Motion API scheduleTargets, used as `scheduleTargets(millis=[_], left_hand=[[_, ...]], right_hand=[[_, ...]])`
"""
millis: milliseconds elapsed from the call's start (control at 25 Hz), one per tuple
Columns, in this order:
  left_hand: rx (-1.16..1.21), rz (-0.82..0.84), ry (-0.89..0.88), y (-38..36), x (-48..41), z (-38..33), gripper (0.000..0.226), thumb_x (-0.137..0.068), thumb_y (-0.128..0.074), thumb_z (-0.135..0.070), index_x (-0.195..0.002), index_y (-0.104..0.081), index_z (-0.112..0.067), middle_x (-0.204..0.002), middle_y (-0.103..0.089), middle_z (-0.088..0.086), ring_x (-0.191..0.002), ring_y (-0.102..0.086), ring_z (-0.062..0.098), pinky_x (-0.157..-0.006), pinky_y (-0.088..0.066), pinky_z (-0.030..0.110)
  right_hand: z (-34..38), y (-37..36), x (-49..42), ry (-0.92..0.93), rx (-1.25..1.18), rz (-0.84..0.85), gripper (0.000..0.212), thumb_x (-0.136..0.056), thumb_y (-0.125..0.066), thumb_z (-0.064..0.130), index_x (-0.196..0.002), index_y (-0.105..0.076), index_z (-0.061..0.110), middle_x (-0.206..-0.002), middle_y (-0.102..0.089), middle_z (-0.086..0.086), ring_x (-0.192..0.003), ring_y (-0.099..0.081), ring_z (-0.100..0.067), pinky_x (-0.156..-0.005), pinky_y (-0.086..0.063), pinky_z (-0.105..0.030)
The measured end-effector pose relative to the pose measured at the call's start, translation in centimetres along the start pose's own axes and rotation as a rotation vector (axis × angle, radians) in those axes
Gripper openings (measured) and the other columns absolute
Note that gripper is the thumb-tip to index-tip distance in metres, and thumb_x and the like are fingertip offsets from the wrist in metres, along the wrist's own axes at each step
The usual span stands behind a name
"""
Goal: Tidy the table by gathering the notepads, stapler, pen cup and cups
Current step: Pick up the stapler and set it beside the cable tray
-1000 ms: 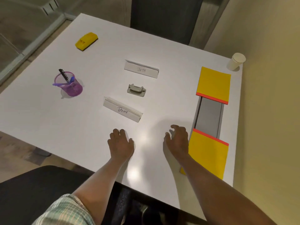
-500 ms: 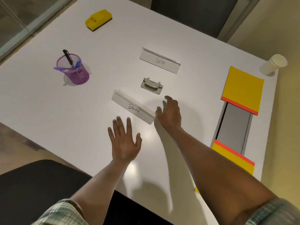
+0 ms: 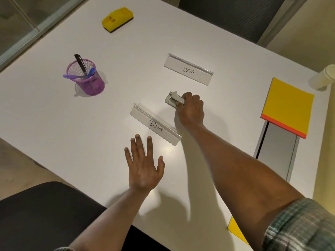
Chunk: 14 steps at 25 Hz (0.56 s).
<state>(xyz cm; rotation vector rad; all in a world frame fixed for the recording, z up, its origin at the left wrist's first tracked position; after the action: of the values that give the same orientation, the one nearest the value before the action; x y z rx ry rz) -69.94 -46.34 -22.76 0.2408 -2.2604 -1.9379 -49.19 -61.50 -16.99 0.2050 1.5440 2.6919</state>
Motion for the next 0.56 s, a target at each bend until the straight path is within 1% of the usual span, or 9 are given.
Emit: scheduleTargets(millis=[120, 240, 280, 360, 400, 440, 480, 560], left_hand=[[0.000, -0.002, -0.006, 0.1, 0.0, 0.0, 0.076, -0.096, -0.029, -0.054, -0.161, -0.016, -0.015, -0.166, -0.008, 0.024, -0.153, -0.011, 0.041, -0.122, -0.012, 0.060], [-0.004, 0.008, -0.009, 0.4, 0.1, -0.1, 0.076, -0.096, -0.029, -0.054, -0.160, -0.017, -0.015, -0.166, -0.009, 0.024, -0.153, -0.010, 0.041, -0.122, -0.012, 0.059], [-0.010, 0.014, -0.007, 0.4, 0.1, -0.1, 0.076, -0.096, -0.029, -0.053, -0.160, -0.017, -0.015, -0.165, -0.010, 0.024, -0.153, -0.011, 0.041, -0.122, -0.012, 0.059], [-0.030, 0.026, -0.011, 0.6, 0.1, -0.2, 0.075, -0.096, -0.030, -0.053, -0.160, -0.018, -0.015, -0.165, -0.012, 0.024, -0.152, -0.012, 0.042, -0.122, -0.013, 0.059], [-0.040, 0.029, -0.013, 0.8, 0.2, -0.3, 0.075, -0.096, -0.030, -0.053, -0.160, -0.019, -0.015, -0.164, -0.013, 0.025, -0.152, -0.014, 0.042, -0.121, -0.014, 0.059], [-0.049, 0.033, -0.010, 0.9, 0.2, -0.3, 0.074, -0.096, -0.030, -0.053, -0.159, -0.020, -0.014, -0.164, -0.015, 0.025, -0.152, -0.015, 0.042, -0.121, -0.014, 0.058], [-0.055, 0.039, -0.005, 1.0, 0.2, -0.3, 0.074, -0.097, -0.031, -0.052, -0.159, -0.021, -0.014, -0.163, -0.018, 0.026, -0.151, -0.017, 0.042, -0.121, -0.014, 0.058], [-0.054, 0.050, -0.049, 1.3, 0.2, -0.7, 0.071, -0.097, -0.035, -0.050, -0.156, -0.030, -0.011, -0.159, -0.029, 0.025, -0.147, -0.026, 0.043, -0.119, -0.017, 0.056]], right_hand=[[-1.6, 0.7, 0.5, -0.093, -0.123, -0.022, 0.017, -0.096, -0.046, 0.026, -0.109, -0.056, 0.021, -0.112, -0.059, -0.007, -0.109, -0.049, -0.032, -0.075, -0.035, -0.034], [-3.9, 1.4, 1.8, -0.203, -0.332, -0.010, 0.021, -0.101, -0.044, 0.032, -0.105, -0.056, 0.015, -0.099, -0.065, -0.005, -0.100, -0.059, -0.031, -0.074, -0.038, -0.034], [-4.9, 1.6, 2.5, -0.270, -0.450, -0.004, 0.025, -0.102, -0.044, 0.035, -0.104, -0.056, 0.013, -0.095, -0.066, -0.005, -0.096, -0.062, -0.031, -0.073, -0.041, -0.034], [-6.7, 1.4, 4.6, -0.436, -0.810, 0.038, 0.028, -0.103, -0.042, 0.037, -0.103, -0.055, 0.011, -0.089, -0.068, -0.011, -0.078, -0.065, -0.029, -0.067, -0.048, -0.037], [-7.5, 1.5, 5.8, -0.495, -0.982, 0.066, 0.029, -0.104, -0.040, 0.033, -0.108, -0.054, 0.009, -0.089, -0.068, -0.015, -0.072, -0.065, -0.029, -0.062, -0.050, -0.037], [-8.4, 1.7, 6.9, -0.529, -1.099, 0.091, 0.030, -0.105, -0.037, 0.029, -0.115, -0.054, 0.006, -0.091, -0.068, -0.017, -0.070, -0.064, -0.030, -0.060, -0.050, -0.037], [-9.3, 2.1, 7.8, -0.549, -1.172, 0.112, 0.033, -0.106, -0.036, 0.027, -0.122, -0.053, 0.004, -0.093, -0.069, -0.017, -0.071, -0.062, -0.031, -0.060, -0.050, -0.038], [-11.2, 3.2, 9.7, -0.547, -1.306, 0.154, 0.039, -0.106, -0.036, 0.030, -0.128, -0.055, 0.004, -0.098, -0.069, -0.015, -0.075, -0.059, -0.032, -0.062, -0.049, -0.039]])
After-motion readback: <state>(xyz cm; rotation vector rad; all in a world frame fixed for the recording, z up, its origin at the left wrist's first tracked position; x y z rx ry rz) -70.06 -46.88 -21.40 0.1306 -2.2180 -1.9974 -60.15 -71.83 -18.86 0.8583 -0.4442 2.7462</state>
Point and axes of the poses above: each hand's wrist, its own x-axis away from the middle knuckle, its own y-axis out of the back of the hand, z = x × y, the point moved 8 cm from there along -x, towards the middle knuckle
